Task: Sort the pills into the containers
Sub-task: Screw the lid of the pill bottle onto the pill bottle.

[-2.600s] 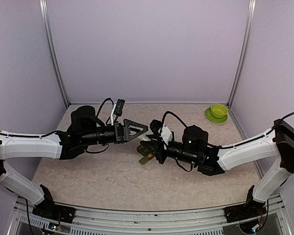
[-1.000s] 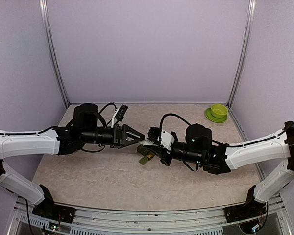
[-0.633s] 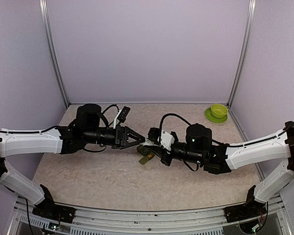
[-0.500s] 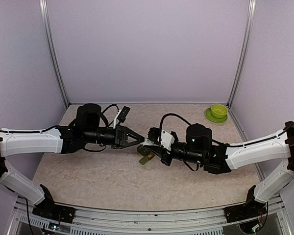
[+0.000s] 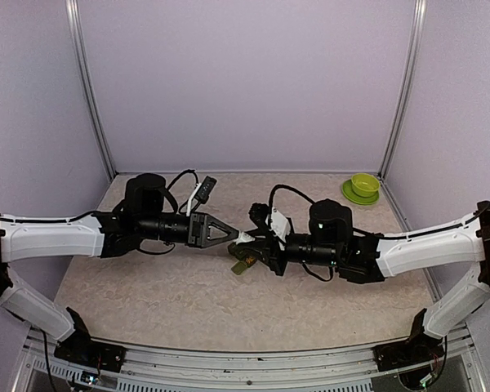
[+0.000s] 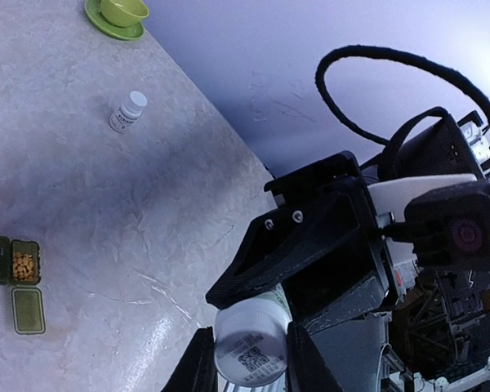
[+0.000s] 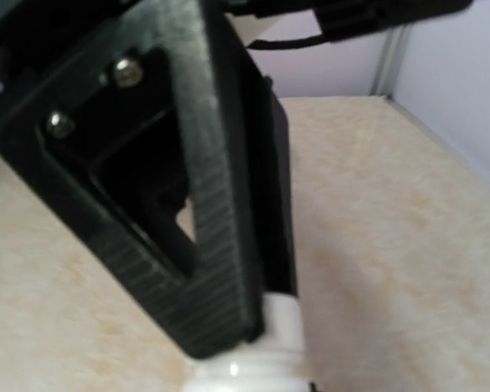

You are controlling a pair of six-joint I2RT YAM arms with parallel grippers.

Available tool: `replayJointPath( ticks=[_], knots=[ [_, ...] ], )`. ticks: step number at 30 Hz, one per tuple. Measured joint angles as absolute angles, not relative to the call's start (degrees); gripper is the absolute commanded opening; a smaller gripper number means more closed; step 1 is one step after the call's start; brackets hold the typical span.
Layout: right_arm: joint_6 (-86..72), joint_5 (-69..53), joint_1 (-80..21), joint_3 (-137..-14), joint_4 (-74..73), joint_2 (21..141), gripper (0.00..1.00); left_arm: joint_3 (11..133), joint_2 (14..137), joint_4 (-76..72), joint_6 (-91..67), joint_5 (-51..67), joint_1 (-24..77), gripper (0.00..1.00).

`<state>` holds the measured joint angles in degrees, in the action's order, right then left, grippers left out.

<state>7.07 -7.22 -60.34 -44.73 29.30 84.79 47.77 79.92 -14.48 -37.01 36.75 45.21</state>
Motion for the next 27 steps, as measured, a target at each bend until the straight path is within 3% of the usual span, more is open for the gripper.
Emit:
replayJointPath(
  ticks=[12, 23, 25, 27],
  knots=[
    [-11.94, -22.00, -57.74, -49.50, 25.23, 84.82, 0.01, 46.41, 74.63, -14.55, -30.76, 37.87, 45.34, 0.06],
    [-27.77, -39.46, -53.78, -49.98, 31.53, 88.86, 0.01, 46.30, 71.92, -10.55, -26.74, 36.60, 47.09, 0.04],
    [-30.30, -41.93, -53.30, -49.98, 33.21, 89.58, 0.01, 46.28, 71.48, -10.20, -26.00, 36.53, 47.37, 0.10],
    [-32.77, -44.12, -52.97, -49.98, 35.11, 90.11, 0.01, 46.28, 70.94, -10.15, -25.23, 36.38, 47.68, 0.29]
  ],
)
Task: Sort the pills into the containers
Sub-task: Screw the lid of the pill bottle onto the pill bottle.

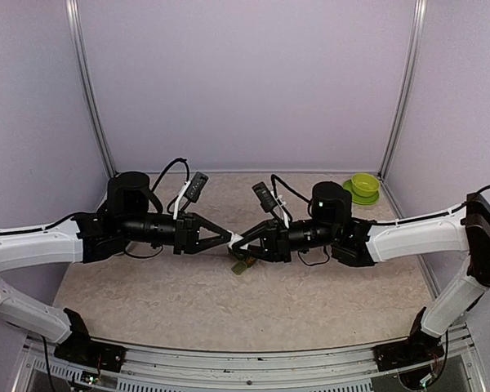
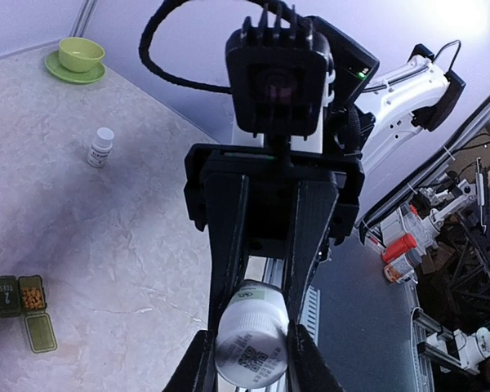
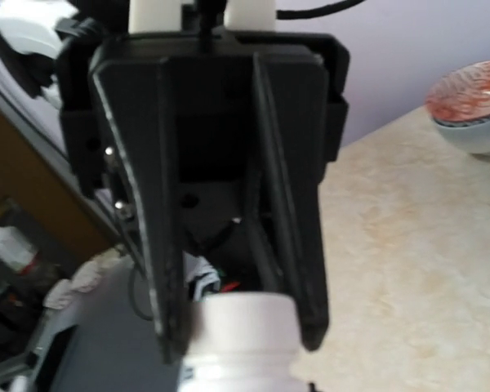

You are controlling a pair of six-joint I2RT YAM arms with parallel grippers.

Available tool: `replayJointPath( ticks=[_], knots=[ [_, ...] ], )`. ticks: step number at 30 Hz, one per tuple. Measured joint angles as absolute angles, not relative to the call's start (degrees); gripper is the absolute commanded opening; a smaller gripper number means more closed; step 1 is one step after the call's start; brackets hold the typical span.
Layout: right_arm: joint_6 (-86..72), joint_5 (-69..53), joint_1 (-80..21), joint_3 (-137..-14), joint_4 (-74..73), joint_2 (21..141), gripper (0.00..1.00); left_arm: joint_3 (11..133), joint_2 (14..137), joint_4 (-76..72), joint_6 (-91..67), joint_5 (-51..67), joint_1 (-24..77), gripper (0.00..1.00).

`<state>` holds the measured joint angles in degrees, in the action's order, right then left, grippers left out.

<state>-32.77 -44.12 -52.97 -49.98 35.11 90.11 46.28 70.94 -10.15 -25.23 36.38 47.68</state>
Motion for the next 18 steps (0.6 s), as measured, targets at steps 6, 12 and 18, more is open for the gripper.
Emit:
replayJointPath(
  ticks=[6, 12, 18],
  knots=[
    [-33.69, -44.77, -52.97, -50.11, 33.71, 90.11, 0.01, 46.24, 69.87, -11.81, -23.86, 36.95, 48.58, 0.73],
    [-23.03, -39.20, -53.10, -50.15, 24.73, 89.34, 0.01, 46.17, 69.28, -13.30, -29.41, 36.80, 45.56, 0.79],
    [-10.37, -31.27, -53.84, -50.15, 18.52, 84.86, 0.01, 47.00, 70.48, -10.37, -35.88, 36.16, 43.46, 0.79]
  ],
)
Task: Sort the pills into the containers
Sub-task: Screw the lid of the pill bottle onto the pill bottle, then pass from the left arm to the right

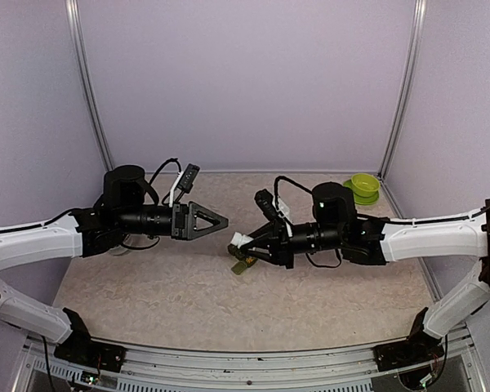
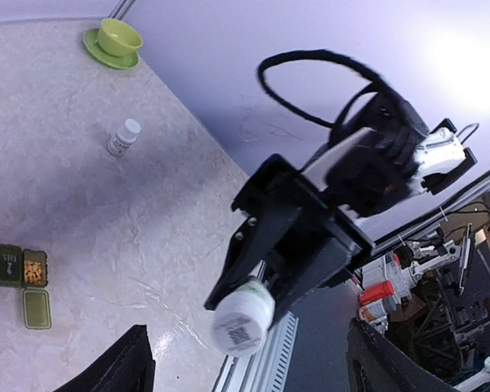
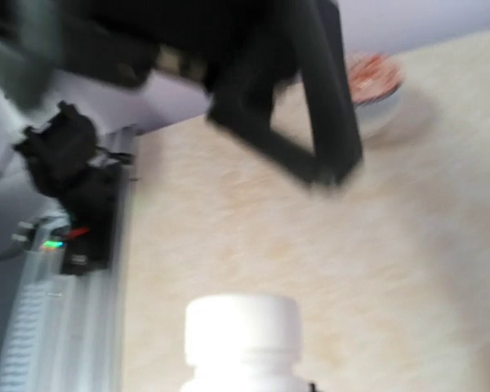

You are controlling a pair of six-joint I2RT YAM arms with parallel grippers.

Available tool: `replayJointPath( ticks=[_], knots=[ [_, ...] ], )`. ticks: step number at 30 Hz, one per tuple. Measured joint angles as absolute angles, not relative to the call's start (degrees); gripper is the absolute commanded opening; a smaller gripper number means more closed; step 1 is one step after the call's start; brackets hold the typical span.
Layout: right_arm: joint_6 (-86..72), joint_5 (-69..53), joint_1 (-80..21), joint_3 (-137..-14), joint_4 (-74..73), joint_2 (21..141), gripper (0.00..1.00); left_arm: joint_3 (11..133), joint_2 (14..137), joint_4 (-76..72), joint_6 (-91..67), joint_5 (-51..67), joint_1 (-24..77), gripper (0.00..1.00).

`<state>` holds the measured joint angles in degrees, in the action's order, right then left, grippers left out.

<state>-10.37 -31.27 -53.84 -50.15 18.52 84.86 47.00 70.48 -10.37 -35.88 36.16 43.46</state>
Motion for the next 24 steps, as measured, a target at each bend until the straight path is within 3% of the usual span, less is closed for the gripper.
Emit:
replayJointPath(
  ticks=[11, 24],
  knots=[
    [9.96, -10.13, -62.02, -50.89, 12.67, 80.99, 0.01, 48.18, 77.41, -8.58, -43.88, 38.72, 43.51, 0.61],
    [15.77, -0.27, -63.26, -52.36, 11.53, 81.80, 0.01, 49.30, 80.12, -9.67, -45.74, 41.58, 44.84, 0.59]
  ],
)
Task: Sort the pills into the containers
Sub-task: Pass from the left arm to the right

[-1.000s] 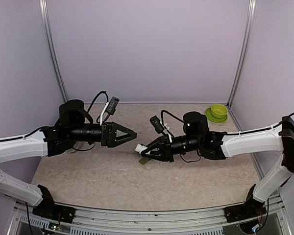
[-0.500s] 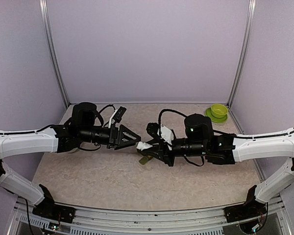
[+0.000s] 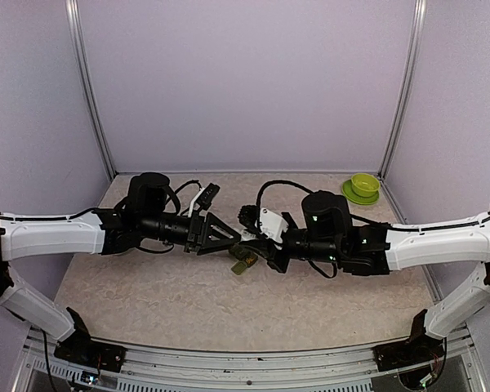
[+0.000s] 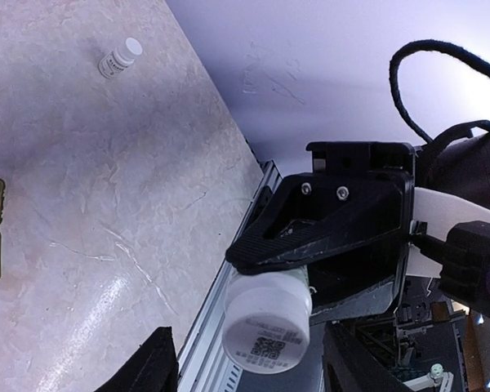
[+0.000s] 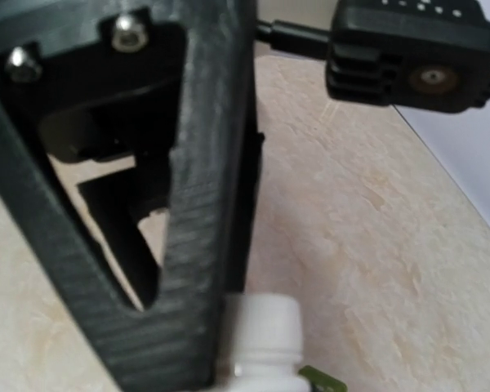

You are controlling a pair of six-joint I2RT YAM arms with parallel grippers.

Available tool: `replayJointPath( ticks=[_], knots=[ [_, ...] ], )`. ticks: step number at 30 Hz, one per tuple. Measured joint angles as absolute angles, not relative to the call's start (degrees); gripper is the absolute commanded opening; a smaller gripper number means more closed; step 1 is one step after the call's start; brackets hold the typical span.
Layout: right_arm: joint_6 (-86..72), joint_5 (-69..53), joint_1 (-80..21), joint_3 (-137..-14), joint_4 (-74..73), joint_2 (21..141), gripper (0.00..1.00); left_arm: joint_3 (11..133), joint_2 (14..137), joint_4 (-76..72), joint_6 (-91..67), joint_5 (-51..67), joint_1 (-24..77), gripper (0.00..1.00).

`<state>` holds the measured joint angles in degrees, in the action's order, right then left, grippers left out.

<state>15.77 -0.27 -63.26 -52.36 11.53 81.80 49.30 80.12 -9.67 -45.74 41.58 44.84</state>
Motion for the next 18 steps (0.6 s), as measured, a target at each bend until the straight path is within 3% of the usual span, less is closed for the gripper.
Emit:
replayJointPath(
  ticks=[8, 18],
  knots=[
    [16.93, -0.38, -63.33, -52.62, 10.28, 82.00, 0.01, 49.80, 80.38, -10.31, -46.26, 41.60, 44.53, 0.56],
    [17.08, -0.40, -63.37, -52.71, 9.89, 83.02, 0.01, 49.89, 80.95, -10.92, -47.22, 41.50, 44.05, 0.30]
  ],
)
